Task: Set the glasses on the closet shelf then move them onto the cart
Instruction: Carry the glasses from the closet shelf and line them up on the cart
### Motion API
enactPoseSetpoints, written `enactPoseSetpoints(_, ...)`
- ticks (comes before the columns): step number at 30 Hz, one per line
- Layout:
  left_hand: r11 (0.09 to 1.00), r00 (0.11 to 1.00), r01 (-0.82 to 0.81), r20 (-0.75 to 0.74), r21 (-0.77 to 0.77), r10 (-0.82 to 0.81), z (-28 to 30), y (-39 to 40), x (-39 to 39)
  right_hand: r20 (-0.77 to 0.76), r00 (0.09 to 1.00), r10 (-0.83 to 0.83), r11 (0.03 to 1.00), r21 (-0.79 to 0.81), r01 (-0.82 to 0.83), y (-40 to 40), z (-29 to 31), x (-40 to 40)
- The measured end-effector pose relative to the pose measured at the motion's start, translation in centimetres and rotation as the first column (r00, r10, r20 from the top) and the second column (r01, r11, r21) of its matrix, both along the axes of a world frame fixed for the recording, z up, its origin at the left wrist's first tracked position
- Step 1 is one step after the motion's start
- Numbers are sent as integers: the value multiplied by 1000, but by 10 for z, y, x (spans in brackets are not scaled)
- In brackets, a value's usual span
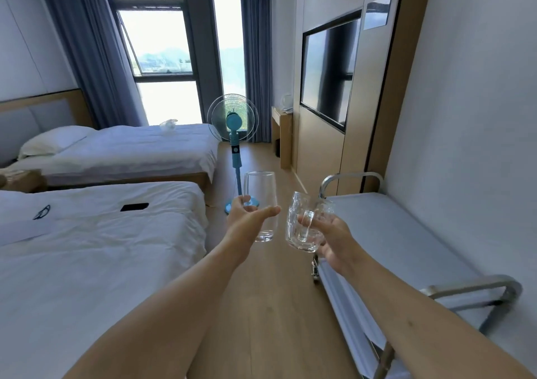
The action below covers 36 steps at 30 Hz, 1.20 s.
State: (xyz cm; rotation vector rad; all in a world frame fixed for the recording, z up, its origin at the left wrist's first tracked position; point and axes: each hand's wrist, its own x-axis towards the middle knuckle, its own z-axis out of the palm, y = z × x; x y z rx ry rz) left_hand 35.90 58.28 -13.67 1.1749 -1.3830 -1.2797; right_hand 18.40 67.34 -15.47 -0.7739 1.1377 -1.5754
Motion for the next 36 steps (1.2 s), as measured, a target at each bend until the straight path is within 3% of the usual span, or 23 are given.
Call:
enactPoseSetpoints(10, 999, 998, 13, 62, 32, -15, 2, -145, -74, -8, 1000, -3, 1000, -12, 3, -143, -3, -80)
enactPoseSetpoints(22, 990, 992, 114, 42, 78, -118, -14, -258, -155, -36, 995, -93, 995, 18, 93, -228, -14, -149)
enactPoseSetpoints(31, 938, 945, 324, 8, 127, -327, -26, -354, -227, -54, 957, -286, 957, 36, 288, -289, -26, -189)
enactPoseSetpoints(36, 867, 875, 475, 23, 151, -483, -25, -401, -266, -40, 913, -405, 912, 44, 407, -319, -26, -206)
